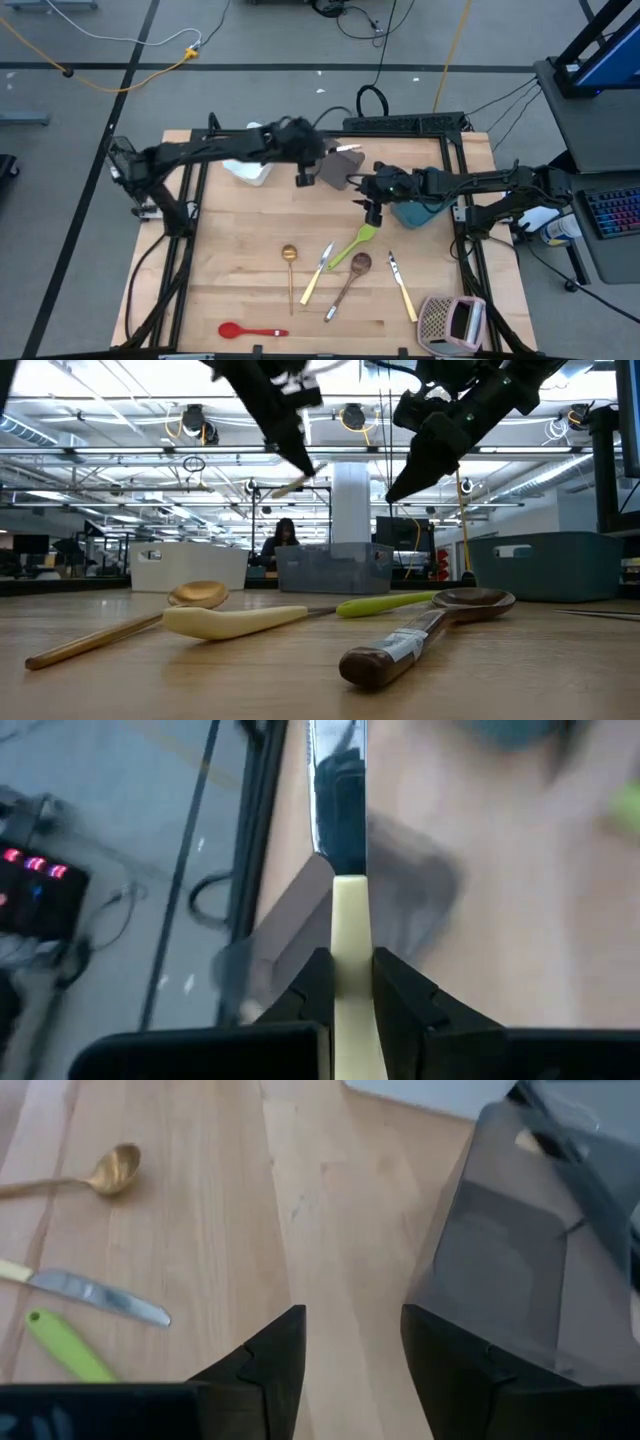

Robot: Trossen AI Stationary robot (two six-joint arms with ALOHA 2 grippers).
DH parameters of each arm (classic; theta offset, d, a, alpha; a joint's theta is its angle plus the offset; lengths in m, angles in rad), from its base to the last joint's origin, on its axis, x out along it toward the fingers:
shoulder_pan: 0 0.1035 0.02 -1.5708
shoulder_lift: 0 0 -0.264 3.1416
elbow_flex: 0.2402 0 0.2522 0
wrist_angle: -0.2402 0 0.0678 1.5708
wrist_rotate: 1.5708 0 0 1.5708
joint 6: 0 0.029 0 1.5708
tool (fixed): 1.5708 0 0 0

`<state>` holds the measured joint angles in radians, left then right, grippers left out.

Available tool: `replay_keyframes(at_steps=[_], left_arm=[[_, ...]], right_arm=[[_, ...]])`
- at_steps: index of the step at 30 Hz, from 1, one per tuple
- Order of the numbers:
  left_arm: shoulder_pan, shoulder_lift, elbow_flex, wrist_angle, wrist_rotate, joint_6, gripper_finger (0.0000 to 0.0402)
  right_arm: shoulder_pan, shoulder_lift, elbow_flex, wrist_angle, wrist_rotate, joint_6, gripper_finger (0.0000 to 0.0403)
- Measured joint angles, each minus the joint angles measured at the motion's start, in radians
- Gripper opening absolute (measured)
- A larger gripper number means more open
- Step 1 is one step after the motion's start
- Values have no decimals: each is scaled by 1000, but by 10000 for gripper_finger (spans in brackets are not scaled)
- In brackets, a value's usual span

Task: Pick & Place Kitchen Items
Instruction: Put the top yellow table knife into the black bin

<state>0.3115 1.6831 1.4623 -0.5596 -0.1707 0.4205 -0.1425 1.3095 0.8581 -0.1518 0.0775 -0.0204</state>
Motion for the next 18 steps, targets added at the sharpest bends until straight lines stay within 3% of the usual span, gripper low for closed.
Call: replay_keyframes(at_steps=[7,10,14,18], left_arm=[[82,207,142,-126,-99,183,33],[100,255,149,-145,-188,248,33],[104,310,149,-154,-208,320,33],[86,351,149,-150,-308,403,33]], right_arm=[[0,0,0,-66,0,39,155],[0,0,0,-77,0,39,155],[0,0,0,-69,0,39,155],[0,0,0,-63,0,37,155]])
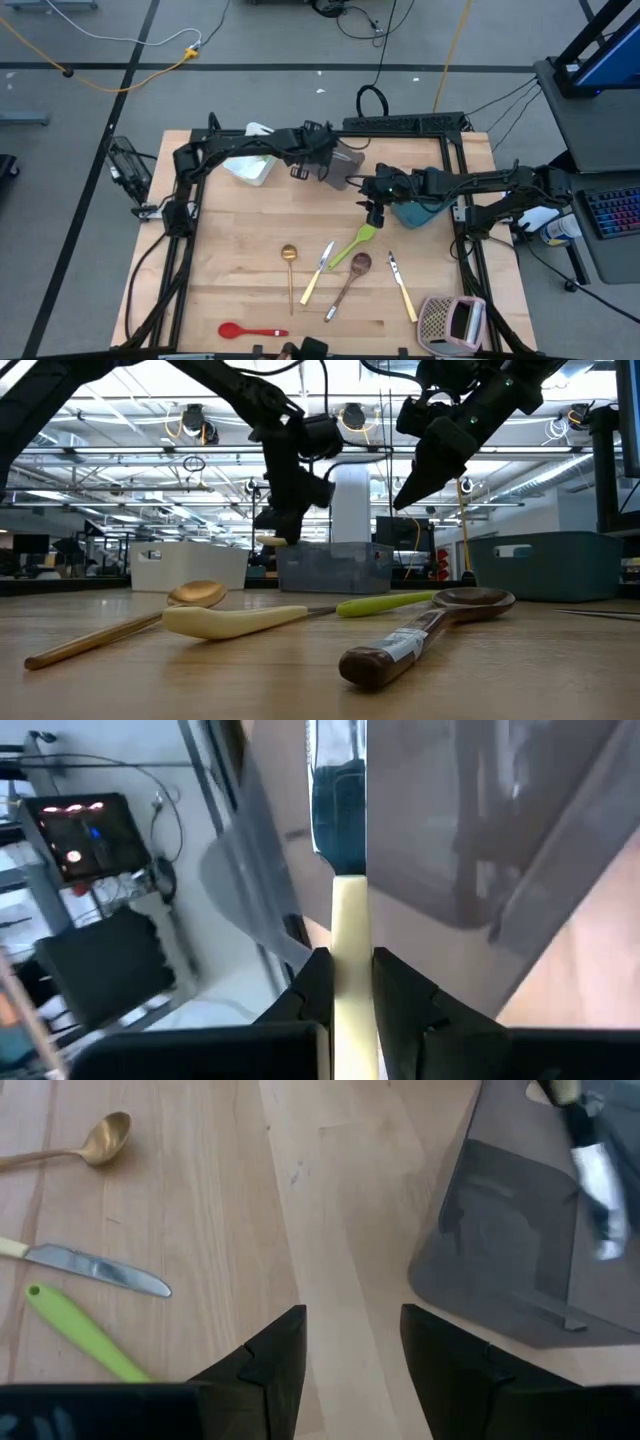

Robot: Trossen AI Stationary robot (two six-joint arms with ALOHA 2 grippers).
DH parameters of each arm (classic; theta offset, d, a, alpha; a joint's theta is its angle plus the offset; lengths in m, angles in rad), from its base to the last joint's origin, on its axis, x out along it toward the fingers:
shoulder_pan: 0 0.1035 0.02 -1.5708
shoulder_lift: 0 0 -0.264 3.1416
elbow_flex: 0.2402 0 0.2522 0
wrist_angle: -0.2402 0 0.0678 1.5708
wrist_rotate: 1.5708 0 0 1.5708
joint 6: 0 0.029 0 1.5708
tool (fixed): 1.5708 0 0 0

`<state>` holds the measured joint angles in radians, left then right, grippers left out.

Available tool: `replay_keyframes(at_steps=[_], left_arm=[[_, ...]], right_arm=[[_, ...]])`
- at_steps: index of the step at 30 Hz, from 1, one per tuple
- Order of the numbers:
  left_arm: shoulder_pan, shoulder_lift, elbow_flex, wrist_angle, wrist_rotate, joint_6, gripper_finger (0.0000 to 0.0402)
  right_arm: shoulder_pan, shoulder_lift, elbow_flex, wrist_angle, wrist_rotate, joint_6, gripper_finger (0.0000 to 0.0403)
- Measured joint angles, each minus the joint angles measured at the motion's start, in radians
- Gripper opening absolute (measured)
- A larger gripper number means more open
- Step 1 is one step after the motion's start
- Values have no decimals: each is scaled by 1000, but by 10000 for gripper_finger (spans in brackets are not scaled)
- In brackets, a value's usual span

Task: Pick & Place Kitchen Items
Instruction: Put the top yellow table knife into the black bin

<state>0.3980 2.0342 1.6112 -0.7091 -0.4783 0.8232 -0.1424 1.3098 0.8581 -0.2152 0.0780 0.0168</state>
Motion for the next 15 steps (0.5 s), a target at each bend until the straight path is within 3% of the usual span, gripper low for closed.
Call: replay_keyframes(at_steps=[8,15], left_arm=[[-46,35,0,20,-54,91,36],[-95,35,0,74,-77,102,73]], right_arm=[[0,0,0,1,2,-2,155],[0,0,0,1,3,-2,155]])
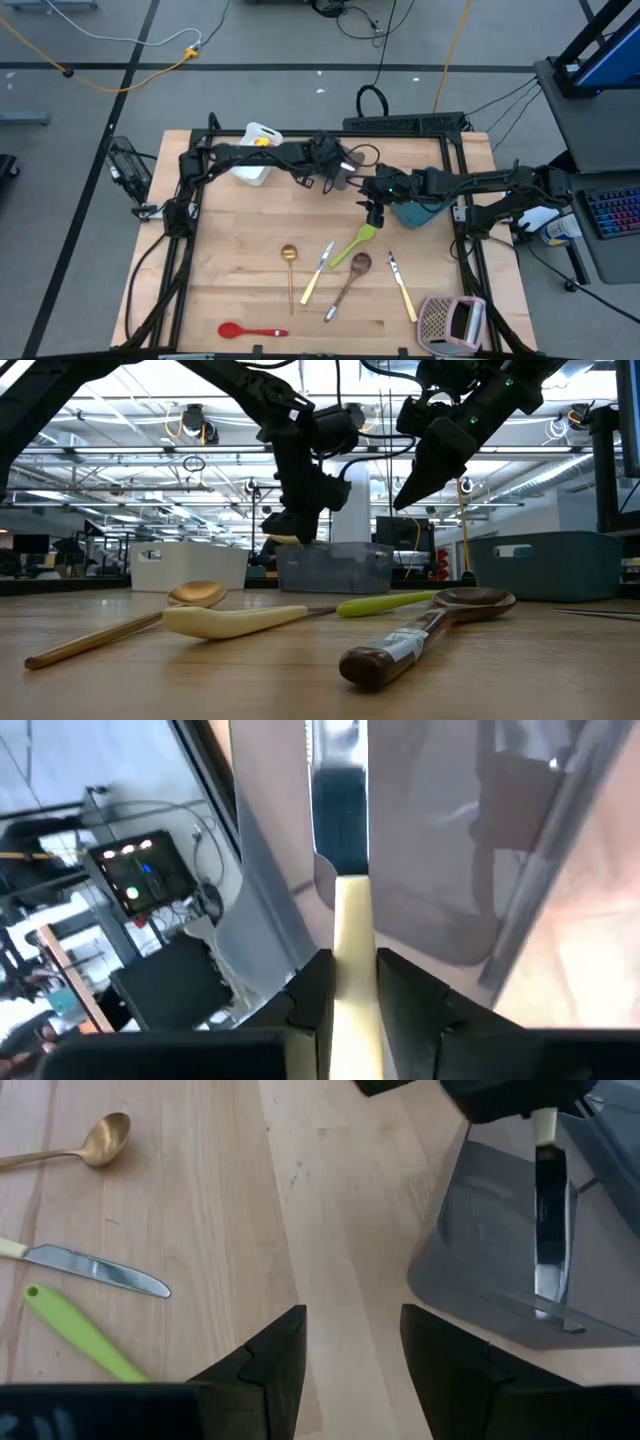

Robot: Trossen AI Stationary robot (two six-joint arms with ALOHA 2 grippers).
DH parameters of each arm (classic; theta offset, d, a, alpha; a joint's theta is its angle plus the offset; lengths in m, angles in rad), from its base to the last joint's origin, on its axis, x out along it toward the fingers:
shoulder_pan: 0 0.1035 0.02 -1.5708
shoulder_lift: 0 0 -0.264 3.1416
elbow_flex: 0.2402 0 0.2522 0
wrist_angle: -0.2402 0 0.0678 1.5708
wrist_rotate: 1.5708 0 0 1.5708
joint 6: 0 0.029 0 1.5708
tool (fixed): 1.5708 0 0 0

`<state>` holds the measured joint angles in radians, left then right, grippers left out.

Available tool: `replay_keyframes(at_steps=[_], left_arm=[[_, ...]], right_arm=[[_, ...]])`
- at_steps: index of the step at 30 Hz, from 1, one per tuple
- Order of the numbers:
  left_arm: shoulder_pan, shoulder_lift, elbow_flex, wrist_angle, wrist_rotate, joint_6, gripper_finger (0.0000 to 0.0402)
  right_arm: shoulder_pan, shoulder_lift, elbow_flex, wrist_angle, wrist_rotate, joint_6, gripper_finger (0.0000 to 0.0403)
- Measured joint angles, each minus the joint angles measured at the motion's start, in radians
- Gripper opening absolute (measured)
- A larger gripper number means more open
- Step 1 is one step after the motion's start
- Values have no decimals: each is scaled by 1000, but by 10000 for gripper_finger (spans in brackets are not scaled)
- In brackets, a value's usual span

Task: Pick & Place Kitchen Items
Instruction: Put the top yellow table knife into the black bin, then put the right yellow table knife into the black bin

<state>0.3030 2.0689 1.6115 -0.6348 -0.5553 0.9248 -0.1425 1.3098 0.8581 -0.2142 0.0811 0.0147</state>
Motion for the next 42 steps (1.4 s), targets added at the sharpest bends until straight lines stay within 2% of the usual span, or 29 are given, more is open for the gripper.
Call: replay_keyframes(at_steps=[6,23,30,42], left_arm=[[-9,0,0,1,81,21,83],[51,0,0,-34,32,-28,85],[39,0,0,-43,111,-23,86],[10,0,0,-42,107,-195,86]], right_arm=[[0,0,0,0,0,0,155],[0,0,0,0,-3,0,155],[0,0,0,0,-3,0,155],[0,0,0,0,-3,23,155]])
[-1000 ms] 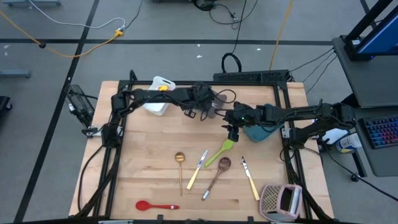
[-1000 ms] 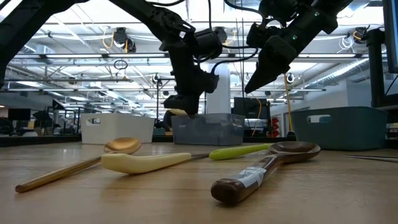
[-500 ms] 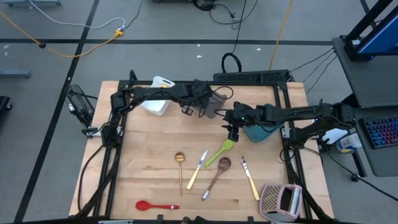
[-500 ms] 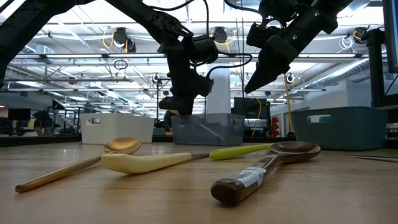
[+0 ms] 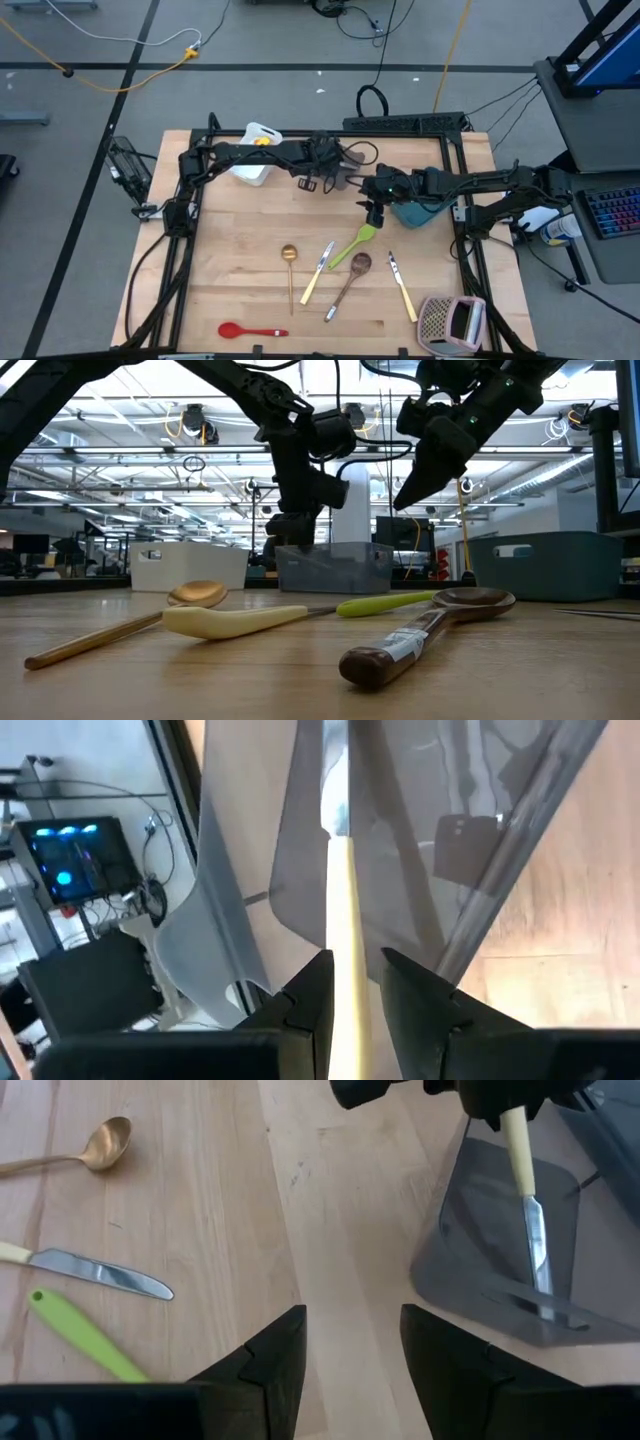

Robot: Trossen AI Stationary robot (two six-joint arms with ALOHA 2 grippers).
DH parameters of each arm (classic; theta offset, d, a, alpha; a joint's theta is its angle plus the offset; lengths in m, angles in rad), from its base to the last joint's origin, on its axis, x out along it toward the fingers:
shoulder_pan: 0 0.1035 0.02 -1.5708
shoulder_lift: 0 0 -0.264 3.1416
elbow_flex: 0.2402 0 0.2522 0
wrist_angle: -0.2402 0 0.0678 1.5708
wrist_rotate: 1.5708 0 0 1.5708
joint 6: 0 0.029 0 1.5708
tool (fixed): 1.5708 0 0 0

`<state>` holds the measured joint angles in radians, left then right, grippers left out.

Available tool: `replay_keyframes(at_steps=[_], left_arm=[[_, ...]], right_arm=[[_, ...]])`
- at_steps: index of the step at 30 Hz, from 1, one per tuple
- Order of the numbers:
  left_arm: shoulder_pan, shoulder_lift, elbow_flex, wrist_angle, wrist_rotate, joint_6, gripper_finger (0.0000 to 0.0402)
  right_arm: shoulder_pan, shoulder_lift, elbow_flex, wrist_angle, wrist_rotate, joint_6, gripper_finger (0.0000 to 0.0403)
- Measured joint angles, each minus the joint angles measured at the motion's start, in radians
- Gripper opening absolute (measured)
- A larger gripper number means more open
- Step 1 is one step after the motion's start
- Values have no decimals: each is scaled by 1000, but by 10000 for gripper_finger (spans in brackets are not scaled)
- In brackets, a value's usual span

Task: Pick & Place Kitchen Items
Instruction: Put the right yellow table knife into the black bin

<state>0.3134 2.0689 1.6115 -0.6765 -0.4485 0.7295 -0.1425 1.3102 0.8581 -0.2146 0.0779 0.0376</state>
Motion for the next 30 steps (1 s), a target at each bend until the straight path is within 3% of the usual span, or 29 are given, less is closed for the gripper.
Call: replay_keyframes(at_steps=[5,11,13,20,27,30], left_arm=[[-11,-8,-1,-2,-40,-70,86],[-14,-86,-1,-26,188,-156,86],[-14,-119,-1,-31,217,-178,86],[0,-225,-1,-32,246,-324,86],[59,-327,-1,-60,445,-396,85],[86,-351,-1,-67,486,-421,85]], right_arm=[[1,0,0,-44,-3,72,155],[35,0,0,-153,-3,195,155],[56,0,0,-183,-11,248,155],[133,-15,0,-314,-100,496,155],[215,-16,1,-414,-287,680,155],[263,-16,1,-494,-349,777,155]])
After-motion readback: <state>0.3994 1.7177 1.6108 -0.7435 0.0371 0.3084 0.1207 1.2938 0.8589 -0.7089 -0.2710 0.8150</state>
